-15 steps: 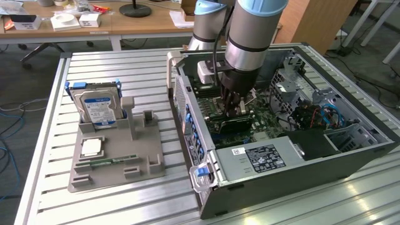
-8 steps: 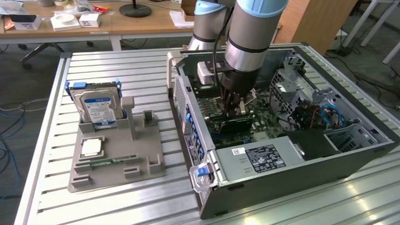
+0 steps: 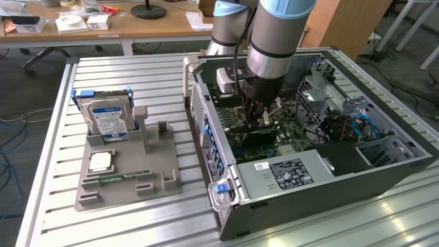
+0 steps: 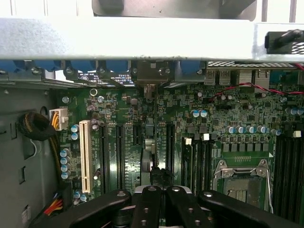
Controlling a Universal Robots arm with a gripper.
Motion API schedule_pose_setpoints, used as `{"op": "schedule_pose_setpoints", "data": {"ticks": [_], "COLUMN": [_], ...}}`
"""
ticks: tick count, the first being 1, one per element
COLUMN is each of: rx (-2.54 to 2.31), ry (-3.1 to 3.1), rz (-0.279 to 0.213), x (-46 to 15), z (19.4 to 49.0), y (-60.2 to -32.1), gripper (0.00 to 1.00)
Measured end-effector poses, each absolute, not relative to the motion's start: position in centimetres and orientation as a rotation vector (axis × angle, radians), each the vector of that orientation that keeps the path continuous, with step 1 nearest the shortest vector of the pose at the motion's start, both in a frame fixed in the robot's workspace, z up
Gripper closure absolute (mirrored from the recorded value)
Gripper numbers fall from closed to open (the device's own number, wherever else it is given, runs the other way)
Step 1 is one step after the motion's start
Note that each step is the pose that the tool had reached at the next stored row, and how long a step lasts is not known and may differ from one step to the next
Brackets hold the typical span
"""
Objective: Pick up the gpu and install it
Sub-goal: 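Press down on the gpu until it lock into place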
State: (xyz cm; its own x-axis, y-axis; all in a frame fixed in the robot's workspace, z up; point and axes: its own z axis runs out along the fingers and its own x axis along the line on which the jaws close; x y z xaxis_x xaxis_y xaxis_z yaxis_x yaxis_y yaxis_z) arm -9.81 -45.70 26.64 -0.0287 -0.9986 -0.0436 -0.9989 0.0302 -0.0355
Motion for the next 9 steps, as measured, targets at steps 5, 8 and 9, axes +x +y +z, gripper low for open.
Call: {"op": "schedule_pose_setpoints", "data": {"ticks": [5, 8, 9], "rx": [-2.15, -2.15, -2.15], "ry": [2.214, 2.214, 2.214], "rz": [0.007, 0.007, 0.007], "x": [-9.81, -9.81, -9.81], "z": [26.55, 26.51, 26.47], "y": [-45.7, -45.7, -45.7], "gripper": [0.9, 0.9, 0.9]}}
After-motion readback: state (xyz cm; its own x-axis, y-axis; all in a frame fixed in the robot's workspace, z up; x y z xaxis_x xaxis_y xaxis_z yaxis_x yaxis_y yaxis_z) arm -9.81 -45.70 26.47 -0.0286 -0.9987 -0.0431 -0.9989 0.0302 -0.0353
